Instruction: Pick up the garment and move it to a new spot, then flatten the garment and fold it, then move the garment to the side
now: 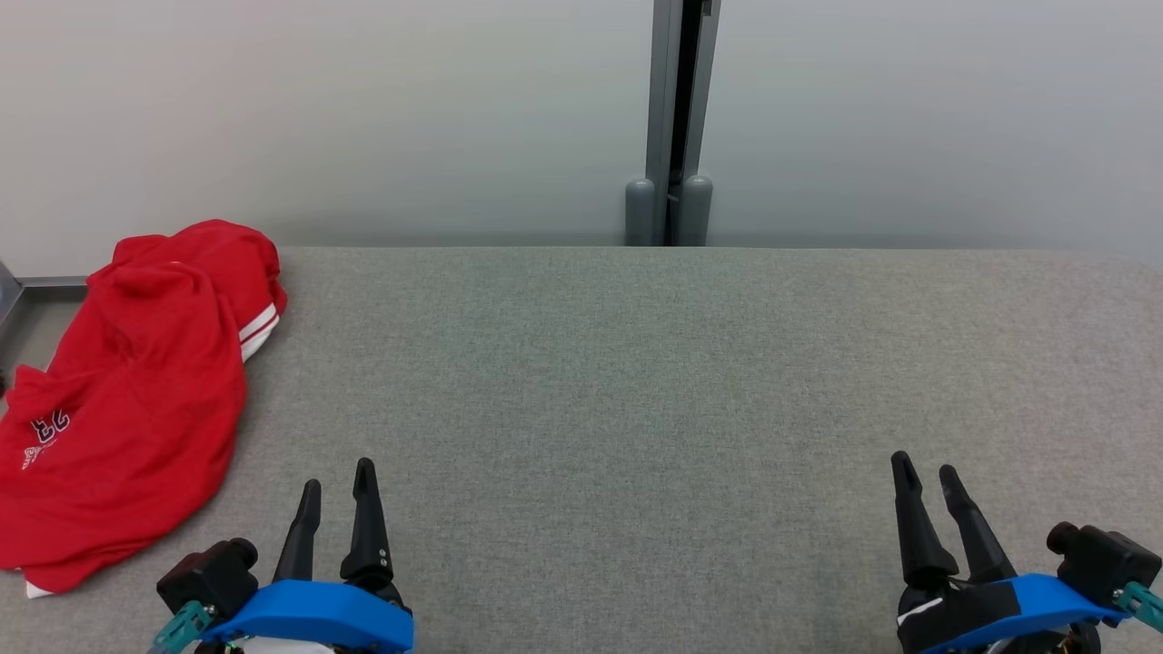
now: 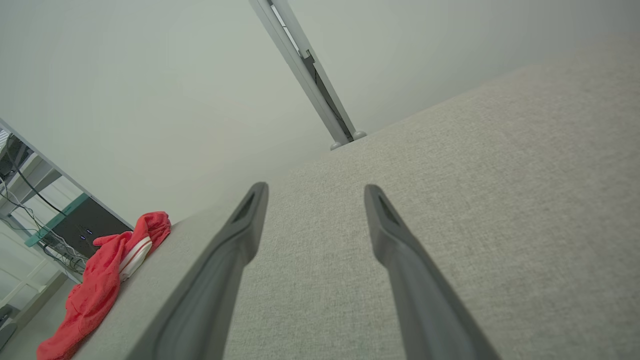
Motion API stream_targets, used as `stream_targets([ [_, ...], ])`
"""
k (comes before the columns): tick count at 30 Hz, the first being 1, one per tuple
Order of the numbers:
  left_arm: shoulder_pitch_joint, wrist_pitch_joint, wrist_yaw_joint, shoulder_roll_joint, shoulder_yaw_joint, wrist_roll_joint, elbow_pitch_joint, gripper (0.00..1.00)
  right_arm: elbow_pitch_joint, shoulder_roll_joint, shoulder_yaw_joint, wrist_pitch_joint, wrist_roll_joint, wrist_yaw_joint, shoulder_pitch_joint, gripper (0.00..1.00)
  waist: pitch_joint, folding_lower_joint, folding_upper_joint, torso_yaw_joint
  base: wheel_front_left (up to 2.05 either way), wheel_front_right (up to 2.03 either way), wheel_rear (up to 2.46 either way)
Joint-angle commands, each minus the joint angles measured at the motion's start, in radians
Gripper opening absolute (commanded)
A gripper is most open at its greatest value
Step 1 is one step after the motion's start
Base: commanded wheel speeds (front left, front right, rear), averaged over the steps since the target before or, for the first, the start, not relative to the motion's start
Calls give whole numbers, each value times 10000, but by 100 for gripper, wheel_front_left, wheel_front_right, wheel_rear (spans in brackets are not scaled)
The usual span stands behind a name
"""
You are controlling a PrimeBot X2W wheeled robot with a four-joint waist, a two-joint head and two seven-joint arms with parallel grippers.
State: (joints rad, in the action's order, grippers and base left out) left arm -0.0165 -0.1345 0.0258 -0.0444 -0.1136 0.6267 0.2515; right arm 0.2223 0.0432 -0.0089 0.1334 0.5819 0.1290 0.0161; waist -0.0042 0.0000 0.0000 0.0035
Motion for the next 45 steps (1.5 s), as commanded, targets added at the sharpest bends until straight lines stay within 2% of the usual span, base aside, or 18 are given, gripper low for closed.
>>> stream_targets([
  [1, -16, -98, -61, -65, -67, -322, -32, 100, -49, 73, 18, 106, -356, 17, -12, 100, -4, 0, 0, 5, 0, 0, 0],
  [19, 8, -551, -193, -70, -227, -1871, 272, 100, 291, 85, 61, 547, -2293, 21, -15, 100, 1, 0, 0, 16, 0, 0, 0],
  [45, -48, -1073, -290, -71, -339, -3569, 909, 100, 396, 95, 112, 1086, -4431, 24, 22, 100, 107, 0, 0, 34, 0, 0, 0],
])
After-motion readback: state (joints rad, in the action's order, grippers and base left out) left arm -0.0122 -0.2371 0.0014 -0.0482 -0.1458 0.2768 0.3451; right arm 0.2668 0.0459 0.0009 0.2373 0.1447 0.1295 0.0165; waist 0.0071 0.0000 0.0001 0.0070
